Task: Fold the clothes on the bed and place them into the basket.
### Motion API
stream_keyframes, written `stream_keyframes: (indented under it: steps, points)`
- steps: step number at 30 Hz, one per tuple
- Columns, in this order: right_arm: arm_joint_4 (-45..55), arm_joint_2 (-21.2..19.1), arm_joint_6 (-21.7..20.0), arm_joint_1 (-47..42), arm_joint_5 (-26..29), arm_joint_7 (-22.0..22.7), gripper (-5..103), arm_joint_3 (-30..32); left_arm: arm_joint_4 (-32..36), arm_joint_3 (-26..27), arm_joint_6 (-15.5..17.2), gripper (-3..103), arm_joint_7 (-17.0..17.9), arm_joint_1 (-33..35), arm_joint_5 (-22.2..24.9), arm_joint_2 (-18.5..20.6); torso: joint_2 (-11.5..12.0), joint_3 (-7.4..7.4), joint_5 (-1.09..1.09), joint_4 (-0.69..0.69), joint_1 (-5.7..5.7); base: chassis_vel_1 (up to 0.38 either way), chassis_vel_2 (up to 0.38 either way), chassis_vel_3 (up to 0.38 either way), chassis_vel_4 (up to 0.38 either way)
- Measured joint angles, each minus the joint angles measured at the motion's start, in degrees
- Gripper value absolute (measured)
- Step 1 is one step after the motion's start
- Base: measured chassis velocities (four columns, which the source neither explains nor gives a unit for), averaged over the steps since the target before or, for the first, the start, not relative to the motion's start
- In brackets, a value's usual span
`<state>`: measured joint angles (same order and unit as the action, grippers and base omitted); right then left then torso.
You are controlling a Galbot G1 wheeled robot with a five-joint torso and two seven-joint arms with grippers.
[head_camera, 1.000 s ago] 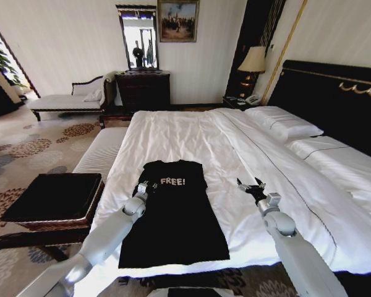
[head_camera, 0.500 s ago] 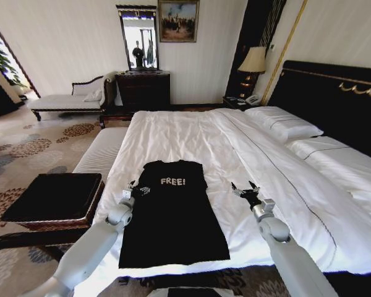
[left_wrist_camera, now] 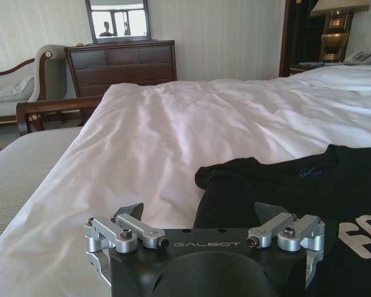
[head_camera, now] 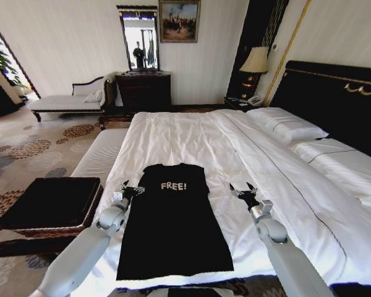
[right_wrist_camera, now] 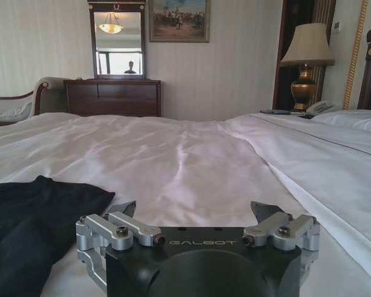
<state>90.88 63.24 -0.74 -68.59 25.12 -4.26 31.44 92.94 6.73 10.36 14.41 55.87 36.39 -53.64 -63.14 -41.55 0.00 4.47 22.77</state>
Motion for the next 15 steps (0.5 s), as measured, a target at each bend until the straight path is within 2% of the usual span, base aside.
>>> stream_keyframes:
  steps: [3, 6, 11, 12, 13, 15]
  points:
    - [-1.0, -1.0, -0.5, 1.4, 0.8, 0.0, 100, -1.3, -0.3, 0.0, 0.2, 100, 0.1, 0.0, 1.0, -0.1, 0.0, 0.01, 0.00, 0.00, -0.05, 0.000, 0.000, 0.000, 0.000]
    - [-1.5, -2.2, -2.3, 2.9, 4.0, 0.2, 100, -2.3, -0.2, -0.2, 0.4, 100, 0.3, 0.0, 2.2, -0.2, 0.0, 0.03, 0.01, -0.02, -0.11, 0.000, 0.000, 0.000, 0.000]
    - [-4.8, -5.1, -8.8, 9.1, 16.2, 1.1, 100, -5.8, -0.3, -0.6, 0.5, 100, 0.3, -0.1, 3.4, -0.2, 0.0, 0.03, 0.00, 0.02, -0.11, 0.000, 0.000, 0.000, 0.000]
    - [-5.6, -5.4, -10.0, 10.4, 18.5, 1.2, 100, -6.7, -0.3, -0.5, 0.5, 100, 0.3, 0.0, 3.6, -0.2, 0.0, 0.02, -0.01, -0.01, -0.10, 0.000, 0.000, 0.000, 0.000]
    - [-5.6, -5.4, -10.0, 10.4, 18.5, 1.2, 100, -6.7, -0.3, -0.5, 0.5, 100, 0.3, 0.0, 3.6, -0.2, 0.0, 0.02, -0.01, -0.01, -0.10, 0.000, 0.000, 0.000, 0.000]
    - [-8.3, -5.8, -13.0, 14.0, 24.3, 1.3, 100, -8.9, -0.3, -0.3, 0.5, 100, 0.2, 0.0, 4.7, -0.4, 0.0, 0.01, 0.01, -0.03, -0.07, 0.000, 0.000, 0.000, 0.000]
